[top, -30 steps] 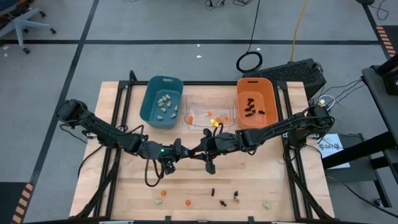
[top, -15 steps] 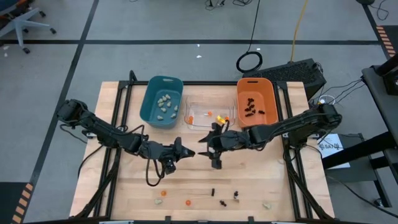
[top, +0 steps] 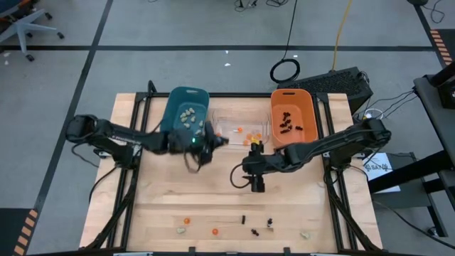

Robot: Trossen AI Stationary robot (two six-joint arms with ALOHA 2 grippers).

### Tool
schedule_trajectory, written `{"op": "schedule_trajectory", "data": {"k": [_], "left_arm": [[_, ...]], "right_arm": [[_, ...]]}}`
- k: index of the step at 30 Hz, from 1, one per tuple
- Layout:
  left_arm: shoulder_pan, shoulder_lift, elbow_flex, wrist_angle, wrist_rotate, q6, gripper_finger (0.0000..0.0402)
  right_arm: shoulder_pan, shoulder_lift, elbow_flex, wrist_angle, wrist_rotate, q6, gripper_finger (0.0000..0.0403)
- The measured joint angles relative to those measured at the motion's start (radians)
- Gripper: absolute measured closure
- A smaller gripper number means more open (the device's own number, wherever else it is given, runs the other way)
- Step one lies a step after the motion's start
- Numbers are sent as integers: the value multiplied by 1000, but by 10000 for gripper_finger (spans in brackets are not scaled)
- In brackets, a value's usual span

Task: Sort Halloween decoration
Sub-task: Put the orange pumpkin toy into the transparent bin

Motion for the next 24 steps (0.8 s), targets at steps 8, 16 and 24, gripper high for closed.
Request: {"op": "schedule_trajectory", "data": {"k": [8,16,24], "left_arm": [[246,6,41,-119,156,-112,377],[309,134,170,-327,156,-219,377],[299,293,280,-435,150,-294,377]], "right_arm": [[1,83,0,49,-8,0,154],[27,108,0,47,-9,18,154],[87,108,0,-19,-9,108,154]]}}
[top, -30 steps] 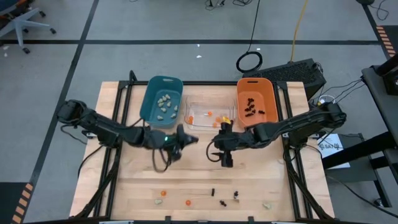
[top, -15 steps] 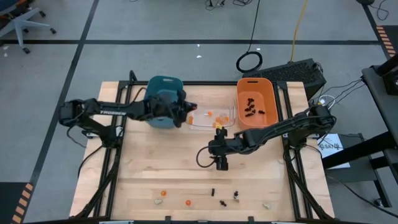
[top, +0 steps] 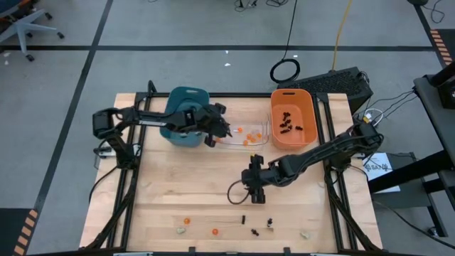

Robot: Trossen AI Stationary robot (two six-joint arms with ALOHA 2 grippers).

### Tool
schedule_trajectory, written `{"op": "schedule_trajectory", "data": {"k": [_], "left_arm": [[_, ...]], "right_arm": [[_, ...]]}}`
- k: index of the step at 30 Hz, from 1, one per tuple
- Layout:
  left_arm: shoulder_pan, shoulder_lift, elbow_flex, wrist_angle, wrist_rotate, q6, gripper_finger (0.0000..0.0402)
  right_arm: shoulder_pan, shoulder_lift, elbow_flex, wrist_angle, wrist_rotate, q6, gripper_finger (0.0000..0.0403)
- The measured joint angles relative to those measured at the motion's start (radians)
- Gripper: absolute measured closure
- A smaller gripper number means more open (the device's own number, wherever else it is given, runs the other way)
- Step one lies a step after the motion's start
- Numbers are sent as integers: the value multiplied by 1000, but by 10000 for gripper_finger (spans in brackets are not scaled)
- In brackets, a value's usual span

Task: Sort Halloween decoration
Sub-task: Put the orange pumpkin toy into the transparent bin, then put the black skeleton toy into the orange bin

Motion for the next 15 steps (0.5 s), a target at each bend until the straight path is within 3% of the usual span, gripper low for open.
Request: {"op": "schedule_trajectory", "data": {"k": [4,9,15], "left_arm": [[-14,25,25,-32,-54,-3,371],[-35,27,25,-46,-122,-29,324],[-113,27,25,-36,-389,-55,252]], "right_arm": [[35,0,0,-26,1,50,154],[78,0,0,-26,29,86,154],[123,0,0,-25,35,121,154]]}}
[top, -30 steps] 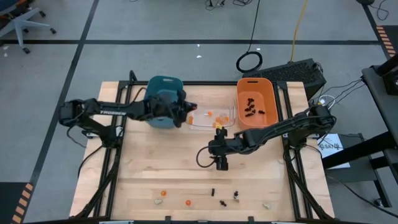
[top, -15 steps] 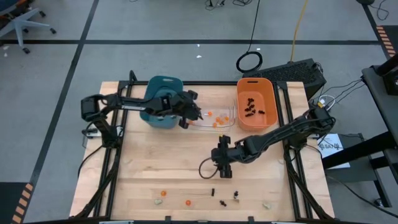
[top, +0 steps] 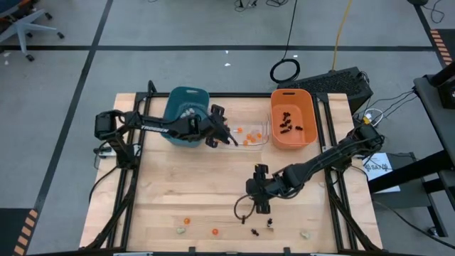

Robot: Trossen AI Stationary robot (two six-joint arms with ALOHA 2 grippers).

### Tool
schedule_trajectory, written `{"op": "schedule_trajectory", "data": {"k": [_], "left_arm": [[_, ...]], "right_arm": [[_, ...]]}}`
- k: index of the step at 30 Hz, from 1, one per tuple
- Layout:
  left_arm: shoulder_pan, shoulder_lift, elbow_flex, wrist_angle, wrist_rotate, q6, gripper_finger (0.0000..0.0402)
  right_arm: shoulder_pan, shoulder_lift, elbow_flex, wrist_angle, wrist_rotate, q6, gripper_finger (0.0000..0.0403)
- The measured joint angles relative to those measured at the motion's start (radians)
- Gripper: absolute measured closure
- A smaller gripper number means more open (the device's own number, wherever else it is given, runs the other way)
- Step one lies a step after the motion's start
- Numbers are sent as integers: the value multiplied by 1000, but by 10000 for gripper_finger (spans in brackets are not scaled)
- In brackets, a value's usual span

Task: Sort Halloween decoration
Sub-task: Put the black skeleton toy into the orange bin

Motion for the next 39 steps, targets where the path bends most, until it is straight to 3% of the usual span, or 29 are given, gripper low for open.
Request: {"op": "schedule_trajectory", "data": {"k": [2,7,11,16,22,30,39], "left_arm": [[-41,-3,0,1,-64,0,236],[-101,-10,16,32,-99,-83,216],[-180,-33,48,-6,-140,-395,215],[-314,-66,60,-156,-51,-819,215],[-503,-39,60,-172,-22,-1080,214],[-689,36,58,-134,-104,-1228,214],[-755,74,57,-69,-150,-1231,214]], "right_arm": [[21,0,0,2,0,8,154],[76,0,0,10,0,48,154],[128,0,0,-4,-4,89,154],[208,0,0,-72,-7,112,155],[294,0,0,-101,-11,75,166],[342,55,-1,-53,-9,-37,193],[335,169,-1,-4,-18,-101,198]]}}
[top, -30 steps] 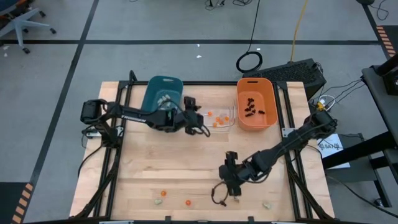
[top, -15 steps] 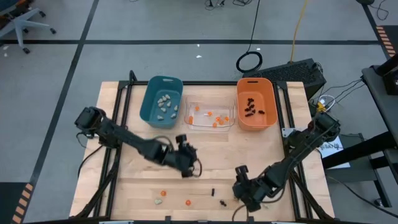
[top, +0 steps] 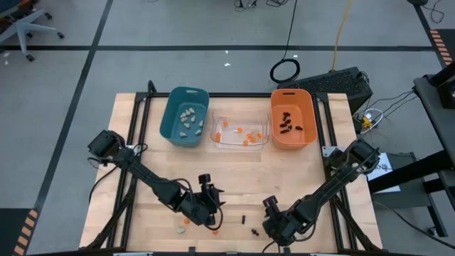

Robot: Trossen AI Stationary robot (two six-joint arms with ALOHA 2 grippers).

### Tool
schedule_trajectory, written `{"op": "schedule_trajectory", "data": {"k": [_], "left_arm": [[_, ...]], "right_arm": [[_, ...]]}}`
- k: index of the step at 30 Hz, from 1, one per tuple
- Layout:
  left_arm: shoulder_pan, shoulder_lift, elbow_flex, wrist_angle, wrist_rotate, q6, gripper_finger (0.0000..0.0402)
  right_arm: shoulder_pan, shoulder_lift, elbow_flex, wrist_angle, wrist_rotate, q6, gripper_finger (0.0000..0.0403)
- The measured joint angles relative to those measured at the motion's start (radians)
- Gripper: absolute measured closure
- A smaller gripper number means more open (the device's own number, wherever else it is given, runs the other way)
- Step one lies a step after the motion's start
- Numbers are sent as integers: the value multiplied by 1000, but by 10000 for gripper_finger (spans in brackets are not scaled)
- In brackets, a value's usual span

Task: Sort Halloween decoration
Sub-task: Put the black skeleton toy into the orange bin

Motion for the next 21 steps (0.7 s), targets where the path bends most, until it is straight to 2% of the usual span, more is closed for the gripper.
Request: {"op": "schedule_trajectory", "data": {"k": [7,10,21], "left_arm": [[-18,-1,0,8,-2,-26,214],[-18,-1,0,6,-2,-43,214],[-17,-1,0,6,-7,-44,214]], "right_arm": [[-2,43,3,-14,-20,-11,200],[-2,56,5,-29,-18,-7,215],[-4,56,3,-38,-28,2,344]]}}
